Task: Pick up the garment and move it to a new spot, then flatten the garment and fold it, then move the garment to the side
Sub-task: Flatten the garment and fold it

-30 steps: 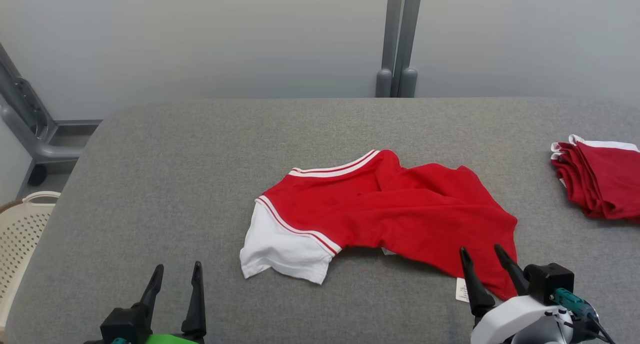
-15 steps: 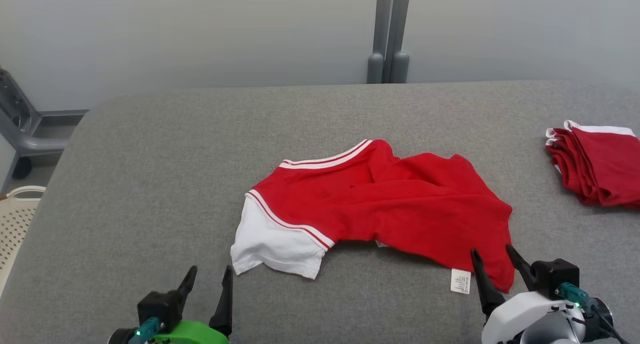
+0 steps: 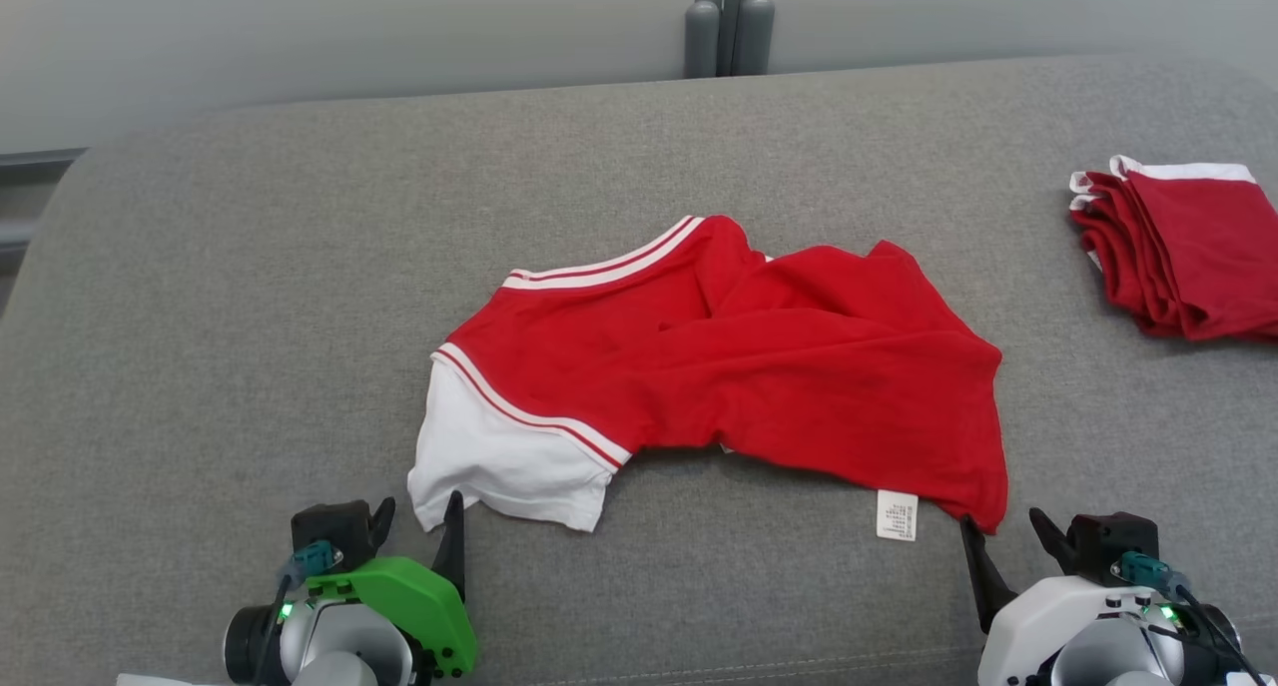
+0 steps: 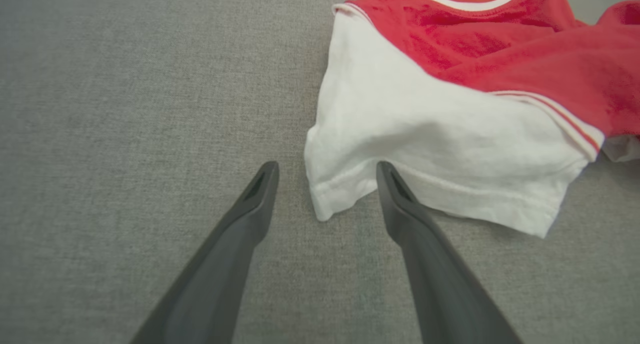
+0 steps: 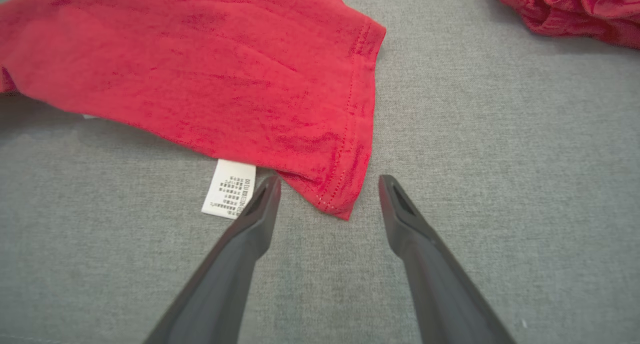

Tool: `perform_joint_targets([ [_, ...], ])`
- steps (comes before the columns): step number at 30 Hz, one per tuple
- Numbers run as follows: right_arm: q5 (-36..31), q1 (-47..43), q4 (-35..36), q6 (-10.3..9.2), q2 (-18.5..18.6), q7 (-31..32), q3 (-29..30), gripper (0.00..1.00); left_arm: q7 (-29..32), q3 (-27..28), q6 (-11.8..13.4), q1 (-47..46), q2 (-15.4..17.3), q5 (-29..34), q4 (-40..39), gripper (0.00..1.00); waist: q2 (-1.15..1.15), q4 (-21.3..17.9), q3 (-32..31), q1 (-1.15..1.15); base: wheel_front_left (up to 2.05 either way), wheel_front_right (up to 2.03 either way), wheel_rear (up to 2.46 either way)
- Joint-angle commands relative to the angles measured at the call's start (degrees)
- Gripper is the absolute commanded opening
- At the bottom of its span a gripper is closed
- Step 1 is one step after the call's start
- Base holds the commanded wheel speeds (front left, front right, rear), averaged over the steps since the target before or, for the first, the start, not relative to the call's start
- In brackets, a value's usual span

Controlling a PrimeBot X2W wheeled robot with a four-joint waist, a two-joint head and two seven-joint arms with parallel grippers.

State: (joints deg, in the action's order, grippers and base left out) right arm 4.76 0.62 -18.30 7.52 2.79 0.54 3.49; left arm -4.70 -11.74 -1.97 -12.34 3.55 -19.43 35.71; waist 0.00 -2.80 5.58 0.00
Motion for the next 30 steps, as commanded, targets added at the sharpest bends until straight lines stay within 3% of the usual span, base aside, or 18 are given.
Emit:
perform_joint_targets([
  [1, 0.39, 1.01, -0.72, -0.07, 0.13, -0.32, 0.17, 1.00, 0.30, 0.05, 0.37, -1.26, 0.04, -0.53, 0.75, 1.00, 0.00, -1.09, 1.18, 0.00, 0.00, 0.00, 0.00],
  [16, 0.27, 2.78, -6.49, -0.07, 0.12, -1.66, 0.29, 1.00, -0.19, -1.53, 0.28, -0.08, -0.21, -2.05, 2.73, 1.00, 0.00, -0.19, 0.16, 0.00, 0.00, 0.00, 0.00],
  [30, -0.02, 5.50, -9.67, -0.07, 0.12, -1.92, 0.69, 1.00, 0.79, -2.22, 0.48, -0.41, -0.05, -3.39, -0.29, 1.00, 0.00, 1.24, 1.06, 0.00, 0.00, 0.00, 0.00],
])
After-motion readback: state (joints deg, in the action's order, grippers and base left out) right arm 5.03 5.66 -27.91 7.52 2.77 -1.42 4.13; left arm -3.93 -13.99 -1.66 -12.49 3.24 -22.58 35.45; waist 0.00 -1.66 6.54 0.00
